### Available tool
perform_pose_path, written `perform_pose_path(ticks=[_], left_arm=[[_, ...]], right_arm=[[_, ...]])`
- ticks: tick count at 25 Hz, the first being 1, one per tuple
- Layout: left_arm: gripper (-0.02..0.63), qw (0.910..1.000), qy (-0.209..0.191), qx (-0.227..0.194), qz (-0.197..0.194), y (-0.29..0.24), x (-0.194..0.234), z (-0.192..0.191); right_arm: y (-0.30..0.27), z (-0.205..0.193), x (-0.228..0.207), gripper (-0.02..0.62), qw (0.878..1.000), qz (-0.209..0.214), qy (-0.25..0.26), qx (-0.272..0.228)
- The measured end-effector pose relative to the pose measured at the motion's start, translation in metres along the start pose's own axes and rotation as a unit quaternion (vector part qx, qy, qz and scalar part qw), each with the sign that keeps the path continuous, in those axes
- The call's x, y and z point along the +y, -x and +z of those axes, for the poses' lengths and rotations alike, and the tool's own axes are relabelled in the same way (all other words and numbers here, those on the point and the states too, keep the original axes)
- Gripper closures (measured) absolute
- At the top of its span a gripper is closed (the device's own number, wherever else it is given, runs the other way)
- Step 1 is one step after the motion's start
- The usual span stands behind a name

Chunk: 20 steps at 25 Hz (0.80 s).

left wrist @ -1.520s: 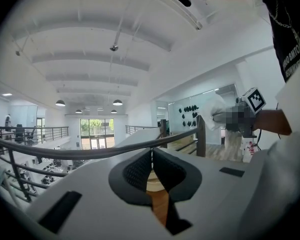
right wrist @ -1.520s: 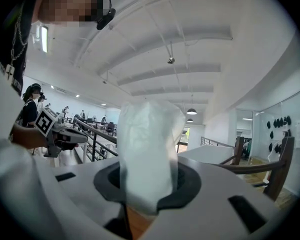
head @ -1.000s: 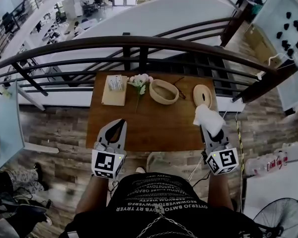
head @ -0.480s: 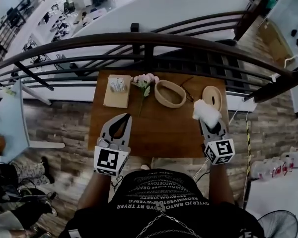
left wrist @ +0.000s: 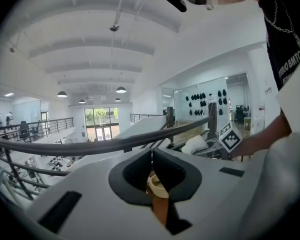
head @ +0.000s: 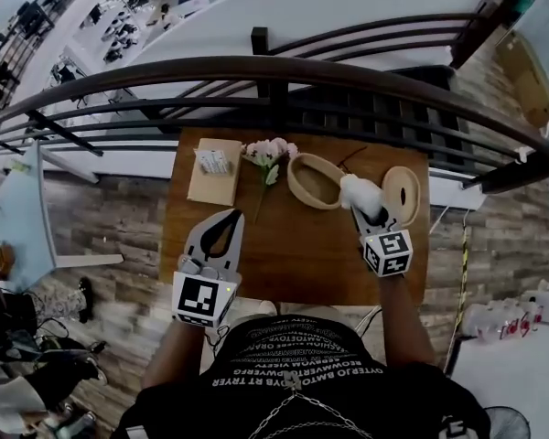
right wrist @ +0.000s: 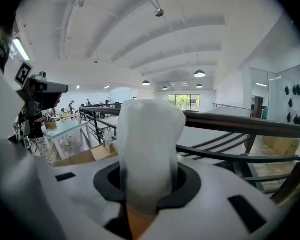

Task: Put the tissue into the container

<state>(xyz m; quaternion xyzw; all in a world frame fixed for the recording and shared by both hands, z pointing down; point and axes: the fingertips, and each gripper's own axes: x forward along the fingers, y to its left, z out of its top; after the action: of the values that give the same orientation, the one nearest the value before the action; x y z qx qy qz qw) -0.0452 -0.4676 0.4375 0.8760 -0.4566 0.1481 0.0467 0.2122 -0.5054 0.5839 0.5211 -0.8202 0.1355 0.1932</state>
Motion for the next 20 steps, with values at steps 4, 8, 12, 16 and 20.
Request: perform_pose_path(ticks=[4,8,12,16,20], left_arm=[[0.575,0.9999,0.01,0.009,0.004,-0.014,0.004,-0.005],[0.575,0.9994,0.018,0.027,0.011,-0.024,0.008,-0.017],[0.575,0.9986,0.022,0.045,0.018,-0.028,0.01,-0.031],[0.575,0.9975,0.028,0.058,0.027,-0.029,0.012,-0.042],[0.575,0.9964,0.033,0.07,0.033,-0.025,0.011,-0.052]], right_arm=[[-0.042,-0.019,-0.007,0.479,0.999,0.021,0.006,0.03],[-0.084,-0.046,-0.01,0.479,0.997,0.038,0.014,0.07],[-0.126,-0.079,-0.007,0.479,0.992,0.056,0.01,0.111],[-0.159,-0.11,-0.002,0.479,0.984,0.071,0.035,0.158],[-0.182,-0.128,0.006,0.479,0.975,0.081,0.066,0.195]])
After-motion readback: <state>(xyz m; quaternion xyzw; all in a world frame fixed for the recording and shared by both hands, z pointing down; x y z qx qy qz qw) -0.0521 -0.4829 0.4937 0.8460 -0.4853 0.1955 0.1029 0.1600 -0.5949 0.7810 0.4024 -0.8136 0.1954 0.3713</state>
